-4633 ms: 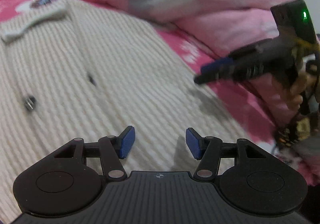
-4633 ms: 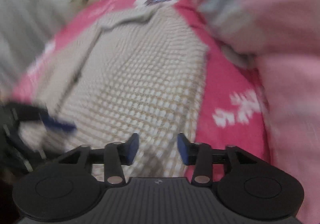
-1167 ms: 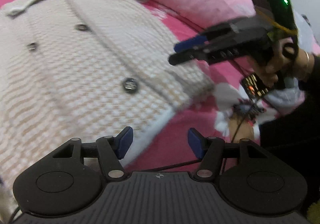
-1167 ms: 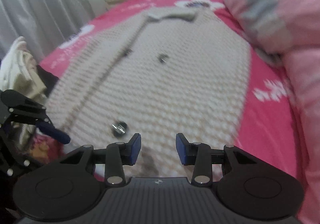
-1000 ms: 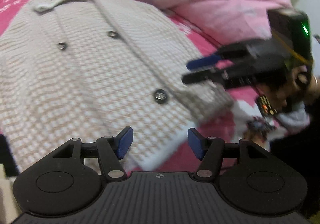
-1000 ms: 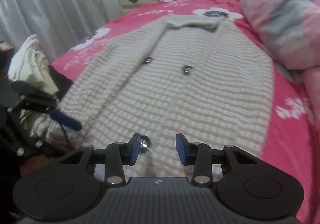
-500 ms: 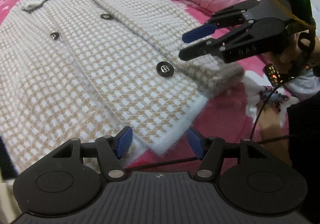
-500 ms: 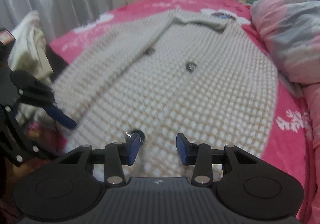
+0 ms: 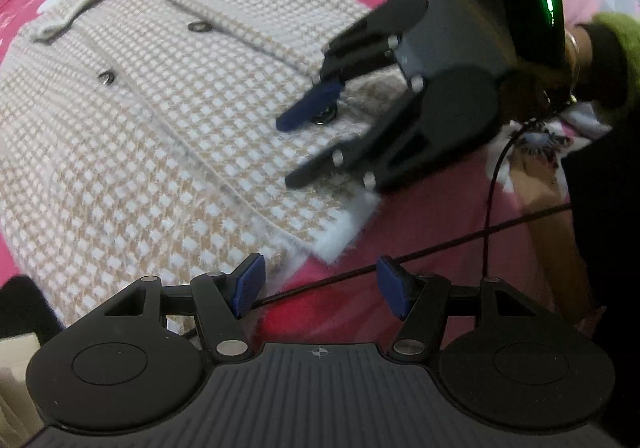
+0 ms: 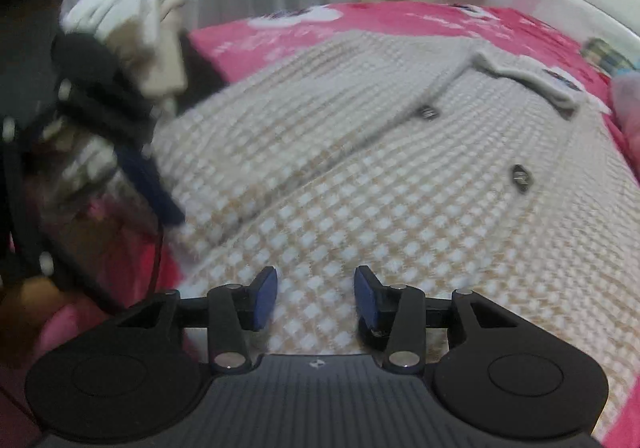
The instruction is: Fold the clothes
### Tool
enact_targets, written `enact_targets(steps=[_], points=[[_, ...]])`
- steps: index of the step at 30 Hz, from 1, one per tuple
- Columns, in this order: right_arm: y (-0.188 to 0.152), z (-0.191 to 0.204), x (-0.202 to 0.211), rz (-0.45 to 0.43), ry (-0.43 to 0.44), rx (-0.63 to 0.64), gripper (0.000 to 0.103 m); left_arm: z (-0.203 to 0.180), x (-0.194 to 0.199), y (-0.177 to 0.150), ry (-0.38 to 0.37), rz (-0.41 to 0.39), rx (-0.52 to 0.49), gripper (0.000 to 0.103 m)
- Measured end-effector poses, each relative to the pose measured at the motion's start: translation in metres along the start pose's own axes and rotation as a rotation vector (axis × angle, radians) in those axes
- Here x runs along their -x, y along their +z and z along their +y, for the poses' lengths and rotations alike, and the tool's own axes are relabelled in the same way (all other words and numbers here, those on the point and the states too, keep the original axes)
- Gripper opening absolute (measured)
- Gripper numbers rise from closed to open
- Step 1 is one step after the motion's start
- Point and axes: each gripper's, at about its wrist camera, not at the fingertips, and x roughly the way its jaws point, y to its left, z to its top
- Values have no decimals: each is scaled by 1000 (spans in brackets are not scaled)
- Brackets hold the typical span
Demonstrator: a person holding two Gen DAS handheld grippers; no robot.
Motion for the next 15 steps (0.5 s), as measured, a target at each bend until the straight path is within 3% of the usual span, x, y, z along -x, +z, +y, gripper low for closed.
enact_targets(steps=[7,12,15], points=[[6,-22,20,-10,5,-106,45,1,-6,8,-93,-17,23,61],[36,-62,32,-37,54,-263,45,17,-16,15,-125,-17,197,61],[64,-79,25,-18,51,-285,45,21,-21,17,-117,-7,239,58]])
